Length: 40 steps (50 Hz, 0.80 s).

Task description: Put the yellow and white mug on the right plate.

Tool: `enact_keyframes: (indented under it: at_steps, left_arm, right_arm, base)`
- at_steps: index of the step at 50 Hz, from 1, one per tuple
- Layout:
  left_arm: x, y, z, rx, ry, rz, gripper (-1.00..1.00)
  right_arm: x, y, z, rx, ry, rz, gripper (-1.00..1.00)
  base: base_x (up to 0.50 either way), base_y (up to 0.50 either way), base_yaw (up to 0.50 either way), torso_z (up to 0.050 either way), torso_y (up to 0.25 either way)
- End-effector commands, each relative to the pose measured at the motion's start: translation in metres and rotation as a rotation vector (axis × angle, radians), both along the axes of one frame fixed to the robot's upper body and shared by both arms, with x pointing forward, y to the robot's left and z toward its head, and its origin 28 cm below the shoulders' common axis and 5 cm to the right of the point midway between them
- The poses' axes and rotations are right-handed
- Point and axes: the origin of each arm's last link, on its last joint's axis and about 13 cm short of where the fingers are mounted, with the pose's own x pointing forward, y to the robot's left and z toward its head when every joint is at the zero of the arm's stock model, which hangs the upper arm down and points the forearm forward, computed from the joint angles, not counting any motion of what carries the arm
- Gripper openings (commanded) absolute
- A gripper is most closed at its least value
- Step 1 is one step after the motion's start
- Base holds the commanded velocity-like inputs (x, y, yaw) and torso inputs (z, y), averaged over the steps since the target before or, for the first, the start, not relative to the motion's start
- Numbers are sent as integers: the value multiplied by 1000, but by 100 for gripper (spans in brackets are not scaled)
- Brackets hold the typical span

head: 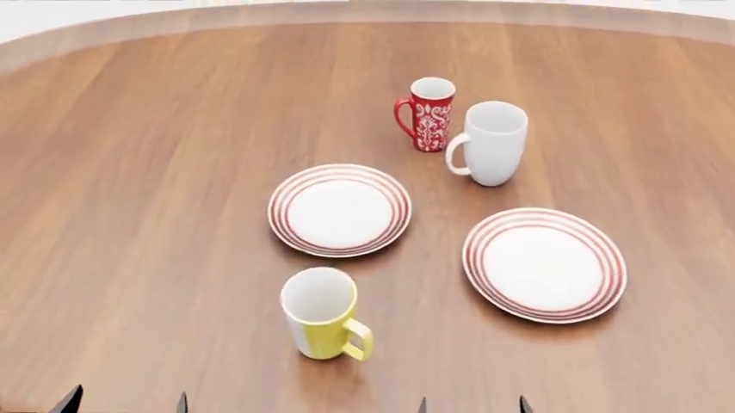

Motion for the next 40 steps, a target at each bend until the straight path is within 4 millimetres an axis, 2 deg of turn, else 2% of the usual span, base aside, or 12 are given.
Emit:
enact_keyframes:
  at_steps: [1, 21, 40]
  left_arm:
    - [0, -1, 0, -2, 1, -7, 100]
    - [-1, -1, 2, 0, -2, -8, 100]
    - [0, -1, 1, 6, 1, -10, 100]
  right_arm:
    - [-1, -1, 1, 6, -14, 16, 100]
    - [-2, -1, 3, 4, -11, 10, 100]
    - [-1, 1, 1, -29, -7, 27, 100]
  base:
    - [500, 0, 0, 0, 0]
    - [500, 0, 0, 0, 0]
    - [13, 0, 0, 0, 0]
